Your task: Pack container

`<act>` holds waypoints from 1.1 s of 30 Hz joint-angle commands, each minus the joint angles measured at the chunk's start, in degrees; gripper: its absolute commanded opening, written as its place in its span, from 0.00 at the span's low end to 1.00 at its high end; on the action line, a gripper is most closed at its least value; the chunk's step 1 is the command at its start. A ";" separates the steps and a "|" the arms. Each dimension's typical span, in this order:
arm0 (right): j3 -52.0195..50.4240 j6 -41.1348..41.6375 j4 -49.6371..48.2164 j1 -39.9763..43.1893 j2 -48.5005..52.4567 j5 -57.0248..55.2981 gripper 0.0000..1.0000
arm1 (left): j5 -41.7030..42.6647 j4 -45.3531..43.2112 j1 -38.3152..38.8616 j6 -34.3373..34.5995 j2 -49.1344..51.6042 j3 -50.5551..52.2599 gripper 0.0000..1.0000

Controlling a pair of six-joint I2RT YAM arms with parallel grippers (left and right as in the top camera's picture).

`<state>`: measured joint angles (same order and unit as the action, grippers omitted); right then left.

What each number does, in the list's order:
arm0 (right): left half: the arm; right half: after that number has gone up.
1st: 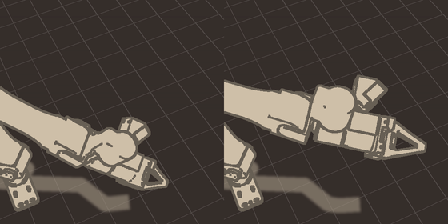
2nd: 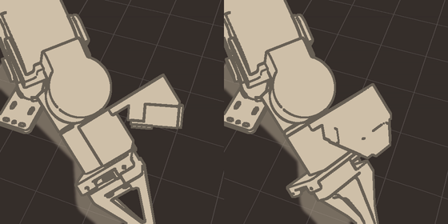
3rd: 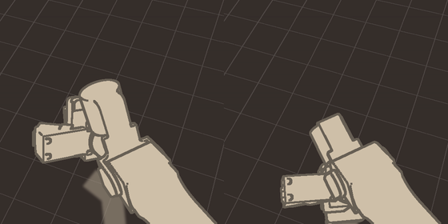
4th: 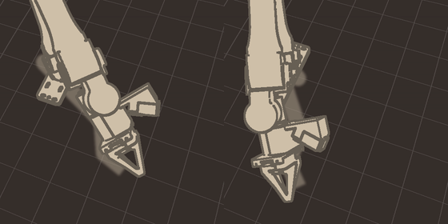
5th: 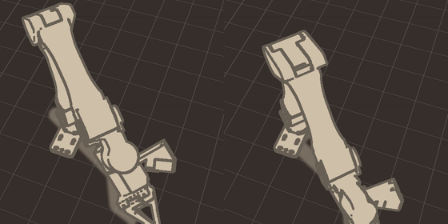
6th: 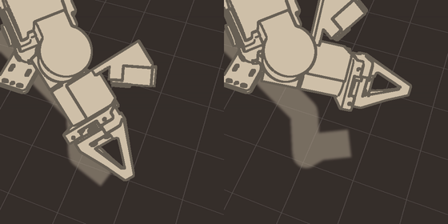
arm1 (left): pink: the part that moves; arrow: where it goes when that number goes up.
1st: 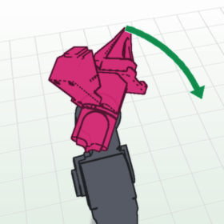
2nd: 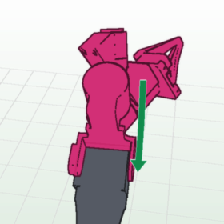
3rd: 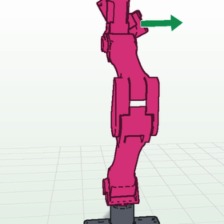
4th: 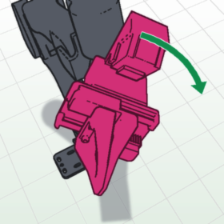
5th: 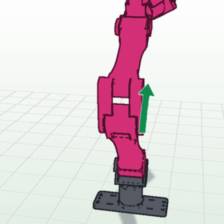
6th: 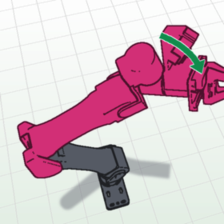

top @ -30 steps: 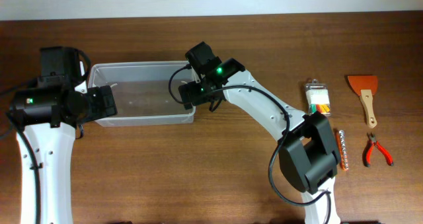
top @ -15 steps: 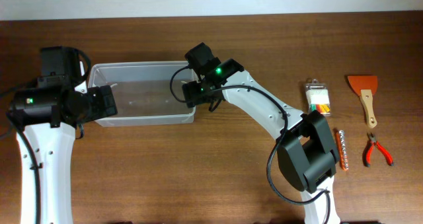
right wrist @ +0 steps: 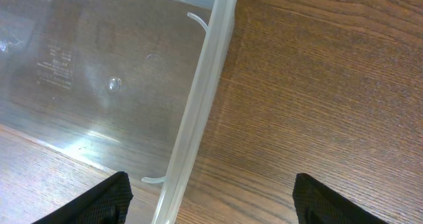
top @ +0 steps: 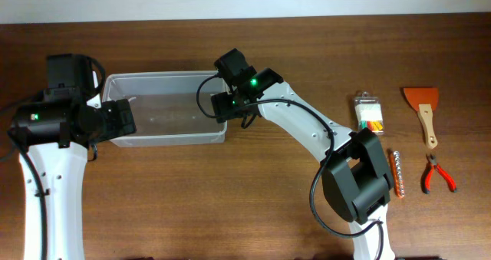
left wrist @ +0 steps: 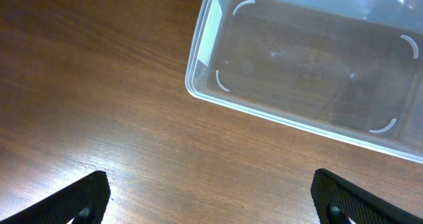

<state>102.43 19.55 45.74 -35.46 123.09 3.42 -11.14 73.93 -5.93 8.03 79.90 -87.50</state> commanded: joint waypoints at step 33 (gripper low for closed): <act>5.60 0.98 2.47 -0.15 4.79 -2.23 0.79 | 0.37 0.22 -0.24 0.70 0.31 0.48 0.99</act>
<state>104.31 21.12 47.77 -35.46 127.68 2.35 -11.11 74.00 -5.93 8.03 79.90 -87.50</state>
